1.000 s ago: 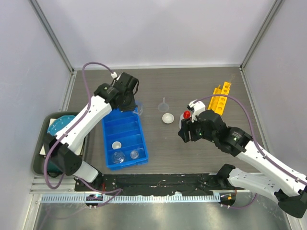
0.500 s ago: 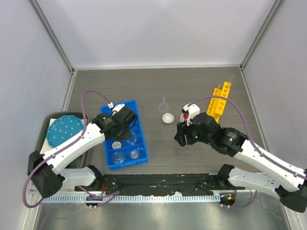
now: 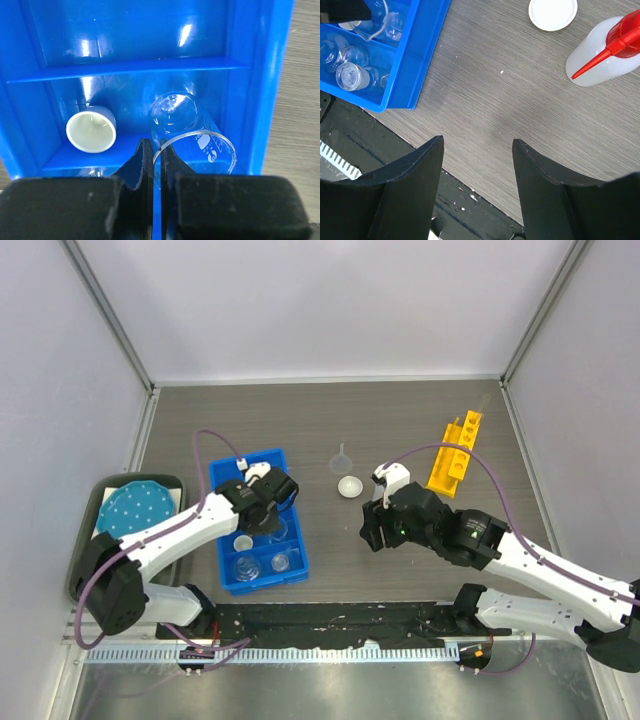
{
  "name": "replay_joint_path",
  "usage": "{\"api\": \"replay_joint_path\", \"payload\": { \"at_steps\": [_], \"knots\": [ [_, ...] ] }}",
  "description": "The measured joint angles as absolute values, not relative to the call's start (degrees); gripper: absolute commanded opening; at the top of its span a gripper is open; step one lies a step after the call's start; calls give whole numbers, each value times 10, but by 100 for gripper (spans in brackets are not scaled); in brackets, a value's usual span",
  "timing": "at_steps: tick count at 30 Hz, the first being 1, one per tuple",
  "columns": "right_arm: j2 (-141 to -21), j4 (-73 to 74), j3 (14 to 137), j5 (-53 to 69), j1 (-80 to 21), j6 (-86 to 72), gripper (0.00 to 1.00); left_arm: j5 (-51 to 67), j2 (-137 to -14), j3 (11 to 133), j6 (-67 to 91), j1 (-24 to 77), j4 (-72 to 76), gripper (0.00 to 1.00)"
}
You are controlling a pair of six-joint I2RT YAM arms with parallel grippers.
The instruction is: Organize the chemistry lab equipment
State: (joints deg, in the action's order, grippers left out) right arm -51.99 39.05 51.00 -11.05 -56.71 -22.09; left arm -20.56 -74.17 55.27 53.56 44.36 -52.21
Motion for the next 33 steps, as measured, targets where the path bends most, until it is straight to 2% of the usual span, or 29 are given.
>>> {"api": "replay_joint_path", "payload": {
  "at_steps": [6, 9, 10, 12, 13, 15, 18, 25, 33],
  "knots": [
    [-522, 390, 510, -121, -571, -223, 63, -207, -795, 533, 531, 444, -486, 1],
    [-522, 390, 510, -124, -572, -223, 63, -209, -801, 532, 525, 444, -476, 19],
    [-522, 390, 510, -124, -572, -223, 63, -211, -802, 532, 523, 444, -473, 29],
    [-527, 390, 510, -126, -573, -222, 63, -214, -807, 531, 517, 443, -464, 40],
    [-530, 390, 510, -127, -573, -222, 63, -215, -810, 531, 517, 443, -459, 50],
    [-538, 390, 510, -128, -573, -222, 63, -218, -814, 529, 513, 441, -453, 57],
    [-546, 390, 510, -128, -574, -222, 63, -219, -814, 525, 505, 435, -449, 61],
    [-558, 383, 510, -128, -577, -222, 63, -222, -808, 536, 497, 430, -478, 64],
    [-569, 374, 510, -131, -580, -216, 63, -233, -775, 669, 470, 430, -572, 64]
  ]
}}
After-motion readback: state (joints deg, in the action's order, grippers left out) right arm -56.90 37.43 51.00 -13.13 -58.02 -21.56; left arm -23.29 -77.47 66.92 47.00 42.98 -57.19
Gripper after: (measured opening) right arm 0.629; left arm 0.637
